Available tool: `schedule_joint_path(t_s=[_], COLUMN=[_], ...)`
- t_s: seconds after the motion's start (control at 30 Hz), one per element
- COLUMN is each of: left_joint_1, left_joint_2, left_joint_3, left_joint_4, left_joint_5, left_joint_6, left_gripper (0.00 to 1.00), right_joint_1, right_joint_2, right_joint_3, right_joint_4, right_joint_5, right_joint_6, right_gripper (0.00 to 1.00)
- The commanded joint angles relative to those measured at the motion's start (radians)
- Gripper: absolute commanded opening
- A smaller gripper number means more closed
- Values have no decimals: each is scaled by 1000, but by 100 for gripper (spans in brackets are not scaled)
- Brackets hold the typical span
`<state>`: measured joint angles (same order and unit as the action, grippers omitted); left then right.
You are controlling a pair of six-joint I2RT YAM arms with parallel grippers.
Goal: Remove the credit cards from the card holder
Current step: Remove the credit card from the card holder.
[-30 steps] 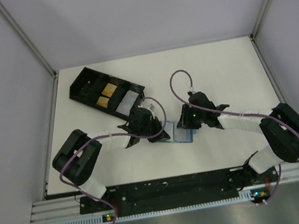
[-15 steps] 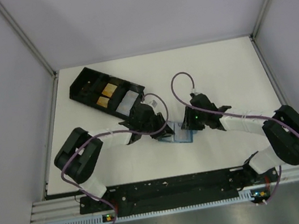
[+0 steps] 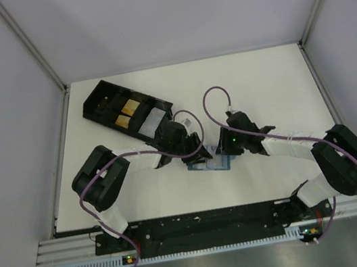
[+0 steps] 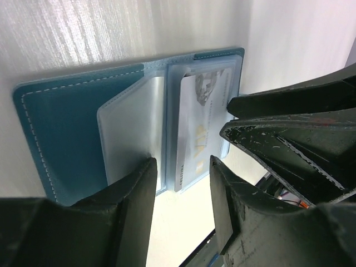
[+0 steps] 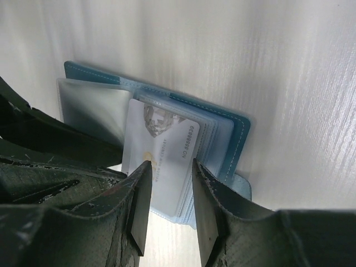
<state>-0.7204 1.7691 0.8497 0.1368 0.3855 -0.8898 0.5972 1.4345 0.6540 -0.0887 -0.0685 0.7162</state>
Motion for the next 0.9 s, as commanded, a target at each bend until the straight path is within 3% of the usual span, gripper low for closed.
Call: schedule_joint_path(t_s=[0.0, 0.3, 0.53, 0.87], left_joint_1=[6, 4, 7, 21], left_joint_2=[18, 23, 18, -8], left_joint_3=[8, -21, -57, -115], left_joint_4=[63, 130, 162, 202], left_joint_5=[39, 65, 69, 66], left_joint_6=[-9, -41, -66, -87], left_gripper=[48, 39, 19, 8], right_joint_1=[-5, -5, -5, -5], right_joint_2=[27, 41, 46, 78], right_joint_3=[-7, -14, -20, -17], right_joint_4=[29, 41, 41, 1], right_joint_5=[-20, -28, -19, 10], right_joint_6=[-11, -8, -3, -11], right_gripper=[35, 35, 34, 13])
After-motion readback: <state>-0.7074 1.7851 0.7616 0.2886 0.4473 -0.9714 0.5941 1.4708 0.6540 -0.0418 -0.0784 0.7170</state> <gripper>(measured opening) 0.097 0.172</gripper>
